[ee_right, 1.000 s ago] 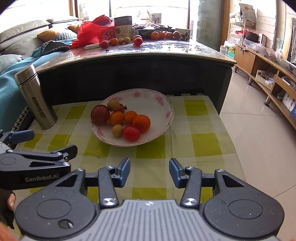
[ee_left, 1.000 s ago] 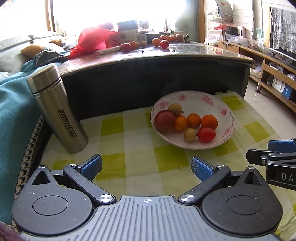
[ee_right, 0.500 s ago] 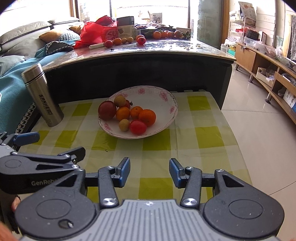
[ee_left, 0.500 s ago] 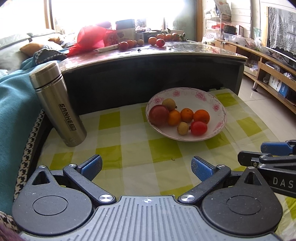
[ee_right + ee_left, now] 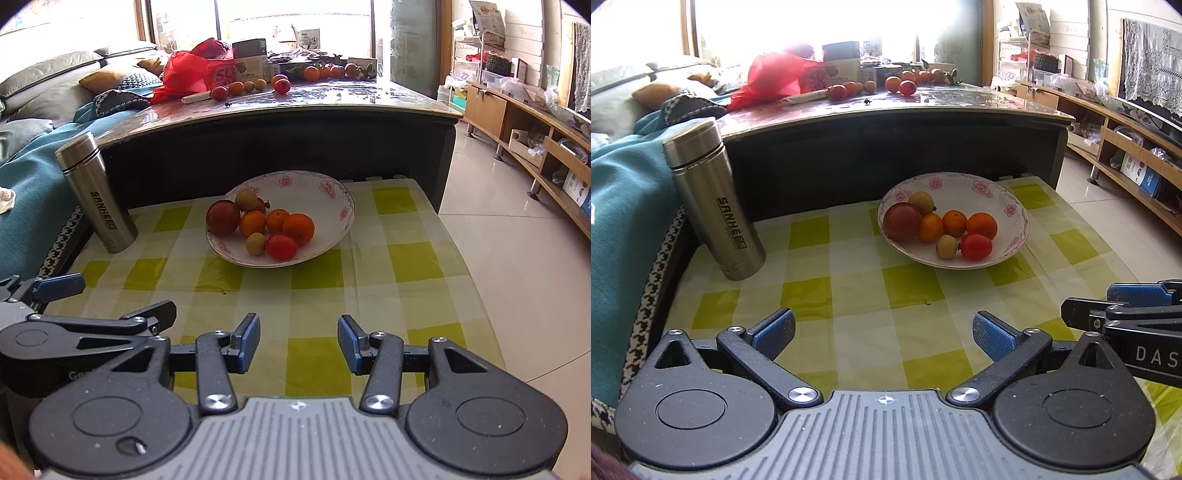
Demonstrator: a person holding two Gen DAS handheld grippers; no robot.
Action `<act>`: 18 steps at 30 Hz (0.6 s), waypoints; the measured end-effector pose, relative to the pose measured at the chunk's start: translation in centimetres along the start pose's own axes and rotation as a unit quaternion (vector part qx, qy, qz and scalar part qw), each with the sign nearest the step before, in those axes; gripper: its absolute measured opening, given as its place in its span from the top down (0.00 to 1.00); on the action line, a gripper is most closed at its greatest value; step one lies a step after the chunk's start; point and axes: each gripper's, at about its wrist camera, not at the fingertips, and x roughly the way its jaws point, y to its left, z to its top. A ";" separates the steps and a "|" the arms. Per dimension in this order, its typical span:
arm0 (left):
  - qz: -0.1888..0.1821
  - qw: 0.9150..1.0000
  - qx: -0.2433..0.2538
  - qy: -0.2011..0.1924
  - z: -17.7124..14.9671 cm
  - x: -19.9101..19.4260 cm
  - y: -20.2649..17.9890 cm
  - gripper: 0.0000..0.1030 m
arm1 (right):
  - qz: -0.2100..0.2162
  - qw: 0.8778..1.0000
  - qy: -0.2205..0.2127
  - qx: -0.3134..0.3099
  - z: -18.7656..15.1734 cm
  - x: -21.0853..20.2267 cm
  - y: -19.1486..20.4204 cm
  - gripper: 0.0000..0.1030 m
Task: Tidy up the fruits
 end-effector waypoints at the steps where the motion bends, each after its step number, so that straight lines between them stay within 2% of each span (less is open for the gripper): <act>1: -0.001 1.000 -0.001 0.000 -0.1 -0.2 0.0 0.00 | 0.001 1.000 0.000 0.000 -0.1 -0.2 0.0 0.51; 18: -0.012 1.000 0.001 -0.005 -1.9 -3.6 -0.3 0.00 | 0.009 1.000 0.003 0.015 -2.6 -4.1 0.5 0.50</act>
